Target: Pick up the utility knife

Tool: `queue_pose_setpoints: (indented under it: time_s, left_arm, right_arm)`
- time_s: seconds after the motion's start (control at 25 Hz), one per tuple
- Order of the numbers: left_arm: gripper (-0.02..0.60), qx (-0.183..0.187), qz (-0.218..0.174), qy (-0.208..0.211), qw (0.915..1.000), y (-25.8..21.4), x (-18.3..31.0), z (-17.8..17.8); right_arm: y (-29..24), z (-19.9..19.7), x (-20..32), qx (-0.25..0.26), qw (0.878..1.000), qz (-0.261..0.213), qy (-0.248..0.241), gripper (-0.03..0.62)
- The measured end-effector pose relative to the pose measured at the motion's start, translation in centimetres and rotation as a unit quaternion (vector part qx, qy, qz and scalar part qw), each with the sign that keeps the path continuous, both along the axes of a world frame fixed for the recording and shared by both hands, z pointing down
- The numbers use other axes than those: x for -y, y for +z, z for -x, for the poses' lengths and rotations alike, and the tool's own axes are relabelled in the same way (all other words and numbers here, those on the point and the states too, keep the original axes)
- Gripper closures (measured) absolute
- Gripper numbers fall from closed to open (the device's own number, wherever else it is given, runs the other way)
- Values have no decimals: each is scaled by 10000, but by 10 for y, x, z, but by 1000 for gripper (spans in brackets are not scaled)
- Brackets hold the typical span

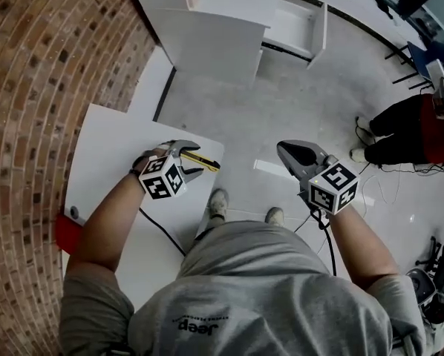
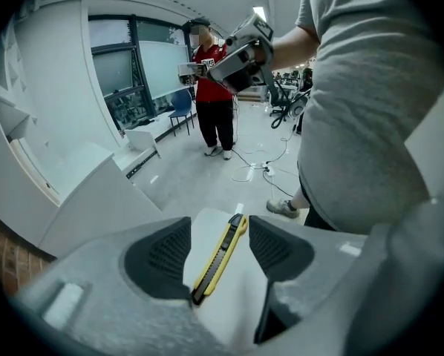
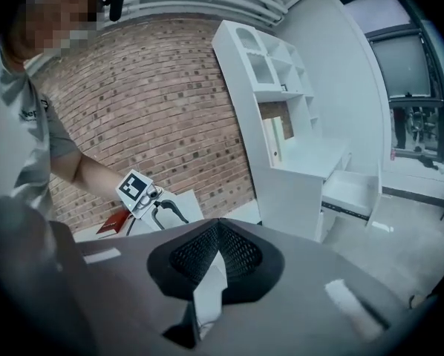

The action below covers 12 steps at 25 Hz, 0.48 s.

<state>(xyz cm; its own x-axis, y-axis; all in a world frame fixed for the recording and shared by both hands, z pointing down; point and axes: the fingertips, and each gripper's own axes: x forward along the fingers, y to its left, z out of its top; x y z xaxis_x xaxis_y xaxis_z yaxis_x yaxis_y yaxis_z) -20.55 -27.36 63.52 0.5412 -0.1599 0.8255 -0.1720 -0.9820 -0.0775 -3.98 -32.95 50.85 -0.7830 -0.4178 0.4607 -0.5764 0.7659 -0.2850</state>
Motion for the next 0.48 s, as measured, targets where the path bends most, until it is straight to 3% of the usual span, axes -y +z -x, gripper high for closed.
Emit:
queue_pose_setpoints:
  time_s: [0.16,0.36,0.48]
  left_arm:
    - [333,294,19,316,9991,29,3,16]
    - [333,752,50,1058,9915,64,-1,25]
    - [333,805,83,1302,9882,73,-2,23]
  right_arm:
    - [20,26,0,-99,9996,171,-187,583]
    - [38,46,3,-161,9989,344,-271,583]
    - [46,51,2,-177,9985,447,-255,583]
